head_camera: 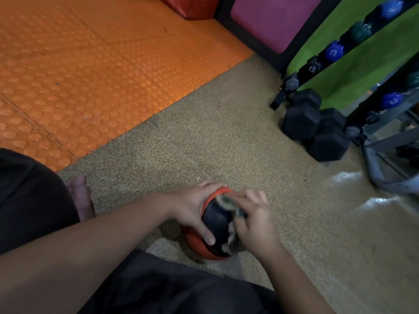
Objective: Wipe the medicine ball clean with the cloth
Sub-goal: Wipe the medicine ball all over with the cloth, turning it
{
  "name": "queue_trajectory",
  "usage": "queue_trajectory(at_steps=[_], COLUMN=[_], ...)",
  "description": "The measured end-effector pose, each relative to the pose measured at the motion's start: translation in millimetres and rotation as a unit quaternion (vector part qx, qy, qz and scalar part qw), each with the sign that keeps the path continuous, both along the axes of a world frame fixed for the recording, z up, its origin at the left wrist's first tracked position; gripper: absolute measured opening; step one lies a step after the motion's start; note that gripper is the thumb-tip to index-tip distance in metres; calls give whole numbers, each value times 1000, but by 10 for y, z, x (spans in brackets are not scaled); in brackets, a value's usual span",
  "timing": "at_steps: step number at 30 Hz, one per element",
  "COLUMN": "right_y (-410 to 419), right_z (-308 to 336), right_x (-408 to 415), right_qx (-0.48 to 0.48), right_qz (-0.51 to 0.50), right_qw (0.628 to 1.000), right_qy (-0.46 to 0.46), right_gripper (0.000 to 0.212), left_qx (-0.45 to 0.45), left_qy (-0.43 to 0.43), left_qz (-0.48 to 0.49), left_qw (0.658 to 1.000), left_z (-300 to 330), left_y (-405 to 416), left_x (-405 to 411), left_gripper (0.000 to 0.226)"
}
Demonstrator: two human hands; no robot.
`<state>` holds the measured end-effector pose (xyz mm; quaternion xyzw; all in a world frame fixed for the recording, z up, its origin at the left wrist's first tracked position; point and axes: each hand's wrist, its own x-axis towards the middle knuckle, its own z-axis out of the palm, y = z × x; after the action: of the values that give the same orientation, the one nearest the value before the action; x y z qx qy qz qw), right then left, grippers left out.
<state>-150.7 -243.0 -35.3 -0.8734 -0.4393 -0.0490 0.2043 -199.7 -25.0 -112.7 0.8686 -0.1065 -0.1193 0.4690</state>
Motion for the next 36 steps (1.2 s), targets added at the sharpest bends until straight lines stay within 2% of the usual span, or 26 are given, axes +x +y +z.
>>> queue_trajectory(at_steps=[2, 3, 4, 5, 6, 7, 8, 9, 11, 12, 14, 16, 17, 18, 19, 20, 22, 23, 25, 27, 29, 31, 33, 36], right_y=[-8, -1, -1, -42, -106, -184, -280, -336, -385, -369, -269, -109, -20, 51, 125, 189, 319, 360, 441, 499, 431, 338, 266, 262], right_z=[-134, -226, -312, -365, -401, -408, -432, -455, -527, -532, -505, -500, -503, -542, -544, -518, -390, -371, -360, -384, -437, -421, -396, -385], right_x=[29, -32, -70, -62, -9, 62, 154, 216, 279, 283, 269, 232, 192, 161, 121, 77, -29, -64, -164, -237, -192, -132, -96, -94], right_qx=[84, 145, 221, 304, 381, 439, 469, 483, 463, 443, 408, 351, 307, 271, 253, 245, 241, 248, 275, 343, 382, 360, 320, 279], right_qz=[-101, -150, -204, -270, -328, -362, -383, -405, -455, -471, -462, -431, -423, -419, -415, -410, -394, -384, -358, -354, -362, -360, -333, -301], right_qw=[988, 968, 927, 856, 762, 672, 607, 564, 528, 525, 544, 602, 635, 657, 662, 654, 618, 597, 583, 589, 626, 698, 769, 831], right_qy=[79, 141, 225, 317, 407, 474, 515, 534, 548, 554, 570, 573, 569, 565, 570, 586, 637, 659, 676, 640, 576, 504, 442, 375], right_gripper=[26, 20, 18, 19, 23, 28, 34, 38, 40, 41, 40, 36, 36, 37, 38, 37, 34, 38, 44, 36, 41, 38, 37, 42], left_qx=[-1, 2, 6, 12, 20, 30, 48, 70, 102, 111, 144, 143, 113, 68, 15, -39, -131, -141, -144, -225, -306, -317, -248, -165], left_qy=[10, 7, 6, 8, 18, 36, 61, 89, 138, 151, 141, 138, 150, 174, 210, 254, 298, 295, 247, 207, 186, 164, 137, 64], left_qz=[-6, -20, -35, -50, -66, -82, -95, -101, -81, -62, -17, 32, 64, 88, 107, 128, 162, 178, 219, 260, 267, 275, 269, 267], left_qw=[1000, 1000, 999, 999, 997, 996, 992, 988, 982, 980, 979, 980, 980, 978, 972, 958, 932, 928, 933, 916, 895, 893, 921, 947], left_z=[31, 18, 16, 23, 42, 82, 133, 193, 276, 296, 349, 433, 479, 509, 545, 562, 501, 440, 293, 238, 222, 148, 10, 77], left_y=[24, 45, 85, 110, 147, 175, 209, 260, 398, 487, 708, 927, 983, 993, 962, 888, 639, 529, 385, 347, 281, 214, 186, 252], left_x=[15, 19, 21, 34, 53, 75, 105, 118, 121, 109, 69, 30, 4, -27, -71, -122, -193, -207, -235, -237, -222, -184, -120, -74], left_gripper=[147, 146, 146, 146, 147, 148, 150, 151, 155, 156, 149, 112, 88, 76, 82, 90, 80, 73, 77, 75, 64, 70, 77, 65])
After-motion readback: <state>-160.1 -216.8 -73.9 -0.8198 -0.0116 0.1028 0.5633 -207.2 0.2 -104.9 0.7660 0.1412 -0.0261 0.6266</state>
